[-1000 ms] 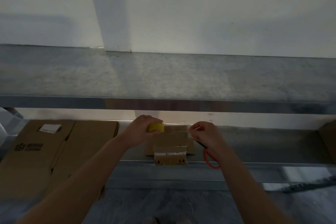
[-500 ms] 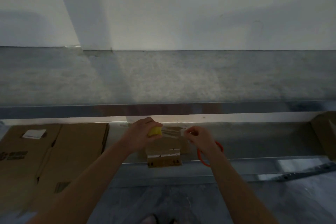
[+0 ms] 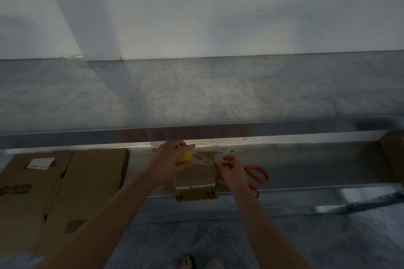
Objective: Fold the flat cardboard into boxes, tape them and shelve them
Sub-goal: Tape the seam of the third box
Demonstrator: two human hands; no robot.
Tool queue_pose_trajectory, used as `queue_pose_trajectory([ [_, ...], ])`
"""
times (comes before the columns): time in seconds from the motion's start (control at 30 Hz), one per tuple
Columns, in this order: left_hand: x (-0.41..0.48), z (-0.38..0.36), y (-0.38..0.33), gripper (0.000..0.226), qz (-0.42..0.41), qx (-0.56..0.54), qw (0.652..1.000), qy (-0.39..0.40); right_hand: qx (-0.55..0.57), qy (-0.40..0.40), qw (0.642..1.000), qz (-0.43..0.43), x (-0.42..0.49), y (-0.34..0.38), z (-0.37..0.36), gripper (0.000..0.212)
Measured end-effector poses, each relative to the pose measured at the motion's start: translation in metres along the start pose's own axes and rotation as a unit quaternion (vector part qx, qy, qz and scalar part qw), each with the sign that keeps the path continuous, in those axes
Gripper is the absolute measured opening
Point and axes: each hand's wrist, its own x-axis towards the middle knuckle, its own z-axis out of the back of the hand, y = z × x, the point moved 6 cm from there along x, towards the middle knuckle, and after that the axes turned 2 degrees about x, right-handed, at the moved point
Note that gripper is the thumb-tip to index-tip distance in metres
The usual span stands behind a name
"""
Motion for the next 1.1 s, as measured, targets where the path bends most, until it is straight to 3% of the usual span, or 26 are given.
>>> queue_pose_trajectory([
  [0.13,0.000,0.000,-0.003,0.052,-0.006,0.016,1.000,0.000,-0.081,-0.061,0.994,0.052,-0.011,0.000,0.003,0.019],
  [0.3,-0.004,0.001,-0.006,0.051,-0.002,0.017,1.000,-0.002,-0.044,-0.097,0.993,0.046,-0.014,-0.002,0.005,0.021],
  [0.53,-0.007,0.001,-0.008,0.049,0.009,0.021,1.000,0.000,0.020,-0.051,0.998,-0.025,0.000,-0.011,-0.009,0.010],
  [0.77,-0.004,0.002,-0.004,0.050,0.016,0.039,0.999,-0.021,-0.040,-0.057,0.998,-0.002,0.004,-0.009,-0.010,0.010],
  [0.87,-0.003,0.007,0.002,0.051,0.034,0.041,0.997,-0.047,-0.101,-0.054,0.992,0.054,-0.003,0.001,-0.012,0.009],
  [0.97,-0.002,0.007,0.008,0.041,0.045,-0.002,0.997,-0.059,-0.127,-0.049,0.987,0.087,-0.017,0.004,-0.017,0.022],
  [1.1,0.001,0.006,0.010,0.033,0.032,-0.026,0.997,-0.060,-0.012,0.018,0.996,0.090,-0.030,0.003,-0.029,0.037],
])
